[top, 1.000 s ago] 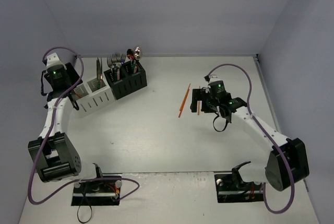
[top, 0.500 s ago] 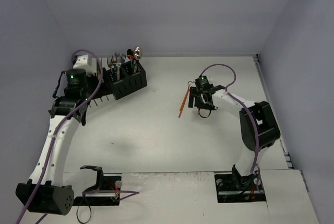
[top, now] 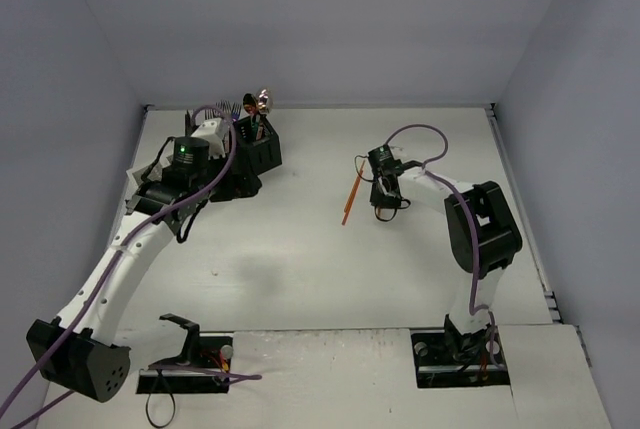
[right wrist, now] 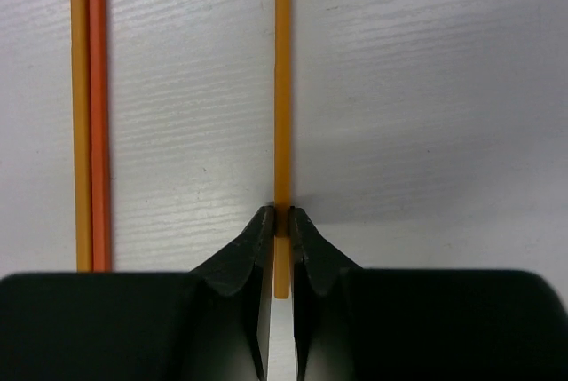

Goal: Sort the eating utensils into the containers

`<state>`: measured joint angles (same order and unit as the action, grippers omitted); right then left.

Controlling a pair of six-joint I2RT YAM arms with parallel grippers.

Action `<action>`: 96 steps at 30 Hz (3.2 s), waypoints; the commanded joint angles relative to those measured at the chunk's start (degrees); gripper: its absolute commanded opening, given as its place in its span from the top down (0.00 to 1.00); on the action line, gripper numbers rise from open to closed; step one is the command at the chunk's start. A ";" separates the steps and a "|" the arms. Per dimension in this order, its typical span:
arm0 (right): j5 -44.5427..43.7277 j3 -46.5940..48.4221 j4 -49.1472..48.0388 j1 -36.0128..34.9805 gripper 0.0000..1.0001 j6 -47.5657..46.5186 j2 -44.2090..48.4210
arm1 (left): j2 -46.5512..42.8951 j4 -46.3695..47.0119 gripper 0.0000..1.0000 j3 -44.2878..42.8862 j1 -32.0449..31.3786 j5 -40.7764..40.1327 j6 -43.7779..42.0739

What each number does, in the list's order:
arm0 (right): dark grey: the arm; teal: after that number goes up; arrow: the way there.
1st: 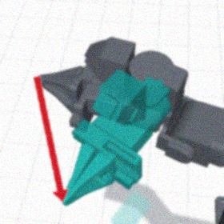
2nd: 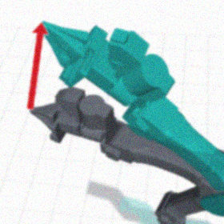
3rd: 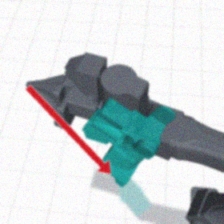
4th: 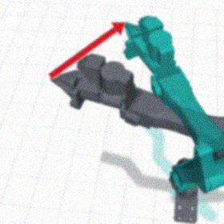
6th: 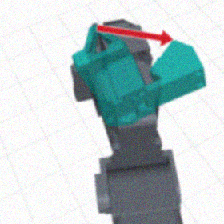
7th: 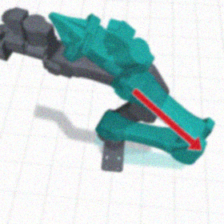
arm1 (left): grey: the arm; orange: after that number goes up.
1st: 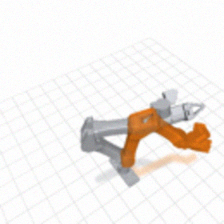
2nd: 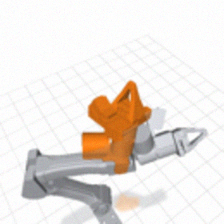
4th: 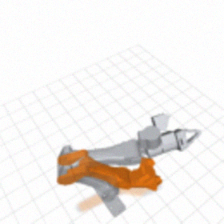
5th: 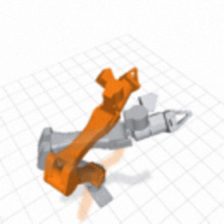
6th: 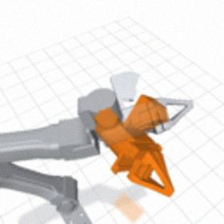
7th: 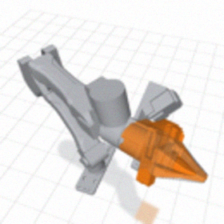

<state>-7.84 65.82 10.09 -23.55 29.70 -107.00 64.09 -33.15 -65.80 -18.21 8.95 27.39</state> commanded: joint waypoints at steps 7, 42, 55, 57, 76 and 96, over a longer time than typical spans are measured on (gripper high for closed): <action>-0.20 0.46 -1.55 -3.95 1.00 -5.14 14.79 | 5.04 11.34 0.14 -7.56 -4.49 7.67 4.50; 24.07 -6.49 -15.80 -15.73 0.72 -22.14 41.33 | 17.36 36.56 1.00 -13.03 -20.29 2.39 11.67; 18.44 -8.06 -14.34 -13.38 0.06 -20.74 41.09 | 6.09 22.83 1.00 -11.02 -1.74 -12.61 1.24; 18.36 -8.60 -14.01 -12.51 0.06 -20.65 41.33 | 4.11 22.38 1.00 -10.11 5.37 -13.50 -0.03; 19.90 -12.70 -12.21 -5.14 0.04 -20.28 43.28 | 17.25 43.06 1.00 -2.76 31.57 -18.49 -3.40; 8.54 -10.63 -11.35 -5.01 0.02 -11.25 33.87 | 9.51 43.21 0.35 9.39 31.46 -20.47 -7.25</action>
<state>7.15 52.31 0.61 -28.86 12.86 -68.96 80.90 7.79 -55.41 13.15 -11.87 20.81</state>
